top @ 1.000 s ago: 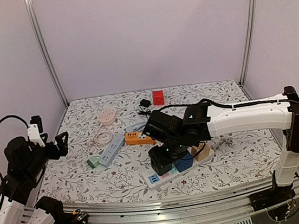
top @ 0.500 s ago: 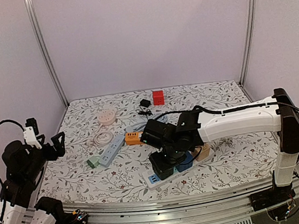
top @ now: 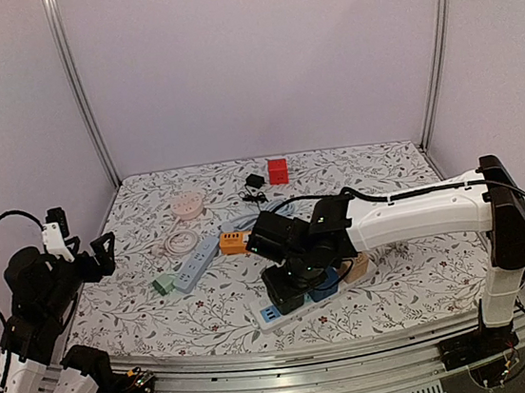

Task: Insert the plug
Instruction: Insert the plug into the socket.

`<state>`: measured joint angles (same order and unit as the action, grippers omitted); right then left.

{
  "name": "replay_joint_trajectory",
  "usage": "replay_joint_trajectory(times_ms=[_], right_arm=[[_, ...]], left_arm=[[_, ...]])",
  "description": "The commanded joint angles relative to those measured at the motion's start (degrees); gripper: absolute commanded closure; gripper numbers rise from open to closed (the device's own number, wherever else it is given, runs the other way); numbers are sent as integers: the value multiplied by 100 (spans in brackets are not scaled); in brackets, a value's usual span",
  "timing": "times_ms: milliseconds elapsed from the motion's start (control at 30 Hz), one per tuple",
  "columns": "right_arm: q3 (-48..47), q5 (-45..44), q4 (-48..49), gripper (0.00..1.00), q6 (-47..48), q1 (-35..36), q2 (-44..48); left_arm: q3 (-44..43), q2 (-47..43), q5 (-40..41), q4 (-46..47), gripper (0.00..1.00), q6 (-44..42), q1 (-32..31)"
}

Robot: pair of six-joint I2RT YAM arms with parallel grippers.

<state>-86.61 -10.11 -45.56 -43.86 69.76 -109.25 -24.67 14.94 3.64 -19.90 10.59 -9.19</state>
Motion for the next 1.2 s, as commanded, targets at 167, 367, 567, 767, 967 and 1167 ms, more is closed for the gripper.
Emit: replay_joint_trajectory(times_ms=[167,367,567,767,967,1167], right_arm=[[314,-273,-11,100,261,43,-164],[410,-286,22,100,424,169,-287],[238,-483,-372,100,595,169,-43],[-28,-430,-706,100,586,165,129],[-199,-393,-607,100,570,178,-14],[317,-387,-388,100,598,200,-79]], left_arm=[[93,-44,-4,67,2,11,76],[94,-53,-3,65,2,4,76],[102,-44,-4,70,1,5,80],[106,-93,4,75,2,-3,76],[120,-145,7,74,2,0,75],[129,-176,18,78,2,6,80]])
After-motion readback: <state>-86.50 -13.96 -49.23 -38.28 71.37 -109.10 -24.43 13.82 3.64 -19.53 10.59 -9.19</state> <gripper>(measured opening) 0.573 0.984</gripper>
